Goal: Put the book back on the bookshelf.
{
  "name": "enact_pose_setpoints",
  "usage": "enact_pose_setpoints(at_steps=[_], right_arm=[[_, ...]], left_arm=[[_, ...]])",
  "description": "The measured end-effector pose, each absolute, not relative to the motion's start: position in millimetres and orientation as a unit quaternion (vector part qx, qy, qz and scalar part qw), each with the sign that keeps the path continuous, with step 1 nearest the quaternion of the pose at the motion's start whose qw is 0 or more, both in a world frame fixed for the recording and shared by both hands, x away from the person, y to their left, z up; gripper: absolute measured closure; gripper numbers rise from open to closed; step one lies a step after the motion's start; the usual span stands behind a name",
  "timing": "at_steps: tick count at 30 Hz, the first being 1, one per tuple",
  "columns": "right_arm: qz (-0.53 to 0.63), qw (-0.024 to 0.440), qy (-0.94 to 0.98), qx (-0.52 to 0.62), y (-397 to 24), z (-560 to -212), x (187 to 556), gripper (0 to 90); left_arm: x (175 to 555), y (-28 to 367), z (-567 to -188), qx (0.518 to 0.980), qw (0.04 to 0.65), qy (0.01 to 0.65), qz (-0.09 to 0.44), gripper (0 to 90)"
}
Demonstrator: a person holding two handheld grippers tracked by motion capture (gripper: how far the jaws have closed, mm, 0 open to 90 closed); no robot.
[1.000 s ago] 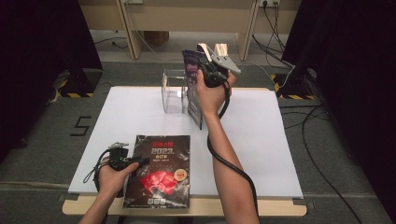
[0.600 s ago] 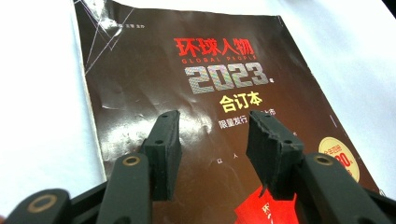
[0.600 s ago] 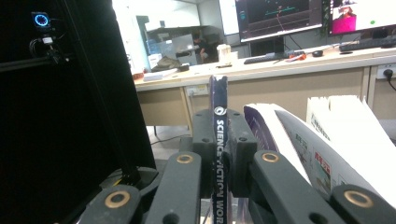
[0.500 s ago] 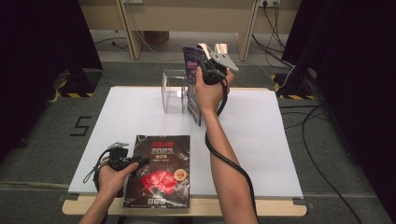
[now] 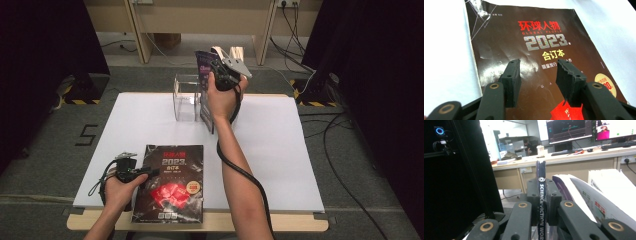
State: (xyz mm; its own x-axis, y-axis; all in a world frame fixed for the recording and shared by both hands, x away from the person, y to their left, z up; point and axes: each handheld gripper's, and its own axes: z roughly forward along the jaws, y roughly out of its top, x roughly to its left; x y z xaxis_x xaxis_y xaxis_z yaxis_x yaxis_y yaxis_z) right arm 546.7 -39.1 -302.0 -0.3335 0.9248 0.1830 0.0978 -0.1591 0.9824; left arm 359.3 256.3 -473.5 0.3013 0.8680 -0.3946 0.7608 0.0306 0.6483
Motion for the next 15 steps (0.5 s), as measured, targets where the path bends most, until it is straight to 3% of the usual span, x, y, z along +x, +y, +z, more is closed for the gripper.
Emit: enact_pose_setpoints(at_steps=[15], right_arm=[[0.595,0.368,0.561,0.442,-44,-314,505,84.1]], left_arm=[[359,253,-476,0.696,0.409,0.587,0.065,53.6]])
